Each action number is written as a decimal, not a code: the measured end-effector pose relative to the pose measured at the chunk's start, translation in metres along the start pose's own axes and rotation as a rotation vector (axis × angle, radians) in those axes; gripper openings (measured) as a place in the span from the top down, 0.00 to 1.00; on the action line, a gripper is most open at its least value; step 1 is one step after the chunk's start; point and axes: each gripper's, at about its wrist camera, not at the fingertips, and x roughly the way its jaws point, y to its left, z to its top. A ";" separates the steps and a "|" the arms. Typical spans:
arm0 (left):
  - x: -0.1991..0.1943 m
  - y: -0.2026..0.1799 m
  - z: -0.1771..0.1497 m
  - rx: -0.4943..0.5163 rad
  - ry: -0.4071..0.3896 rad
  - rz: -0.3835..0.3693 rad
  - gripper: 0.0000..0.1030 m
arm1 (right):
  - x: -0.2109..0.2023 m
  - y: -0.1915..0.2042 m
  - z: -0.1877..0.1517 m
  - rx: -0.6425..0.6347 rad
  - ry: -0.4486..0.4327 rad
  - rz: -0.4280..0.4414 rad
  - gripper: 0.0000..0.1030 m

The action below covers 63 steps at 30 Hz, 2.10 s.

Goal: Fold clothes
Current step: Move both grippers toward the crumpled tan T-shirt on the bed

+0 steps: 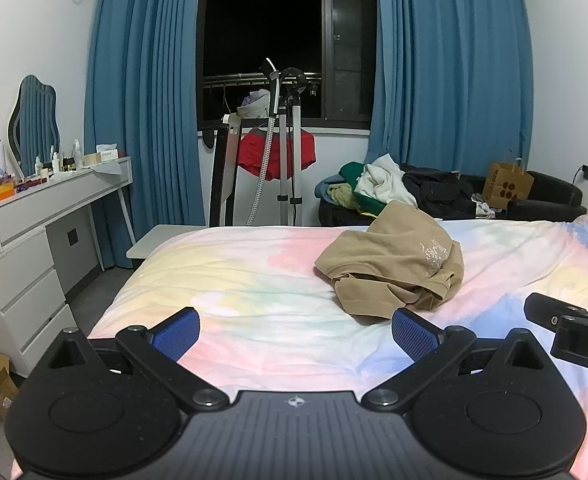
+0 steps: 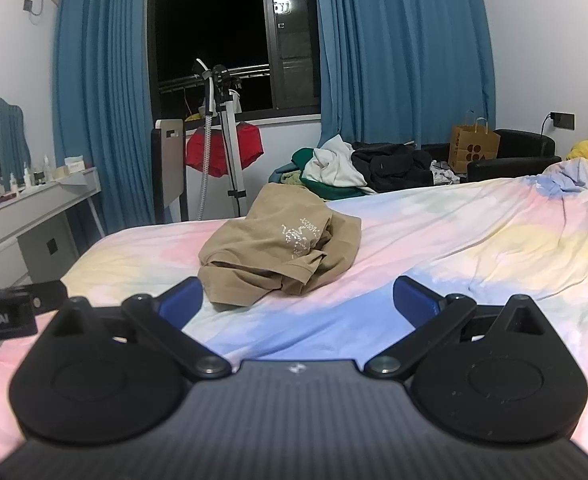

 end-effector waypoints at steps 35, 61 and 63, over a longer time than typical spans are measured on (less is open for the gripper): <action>-0.008 0.011 -0.011 -0.022 -0.044 -0.110 0.00 | -0.001 0.007 -0.002 -0.023 0.011 0.054 0.00; 0.037 0.015 -0.021 -0.087 0.069 -0.088 0.01 | -0.007 -0.006 -0.001 0.074 -0.005 0.010 0.03; 0.058 0.015 -0.015 -0.088 0.107 -0.089 0.03 | -0.006 -0.008 -0.002 0.080 0.002 -0.001 0.12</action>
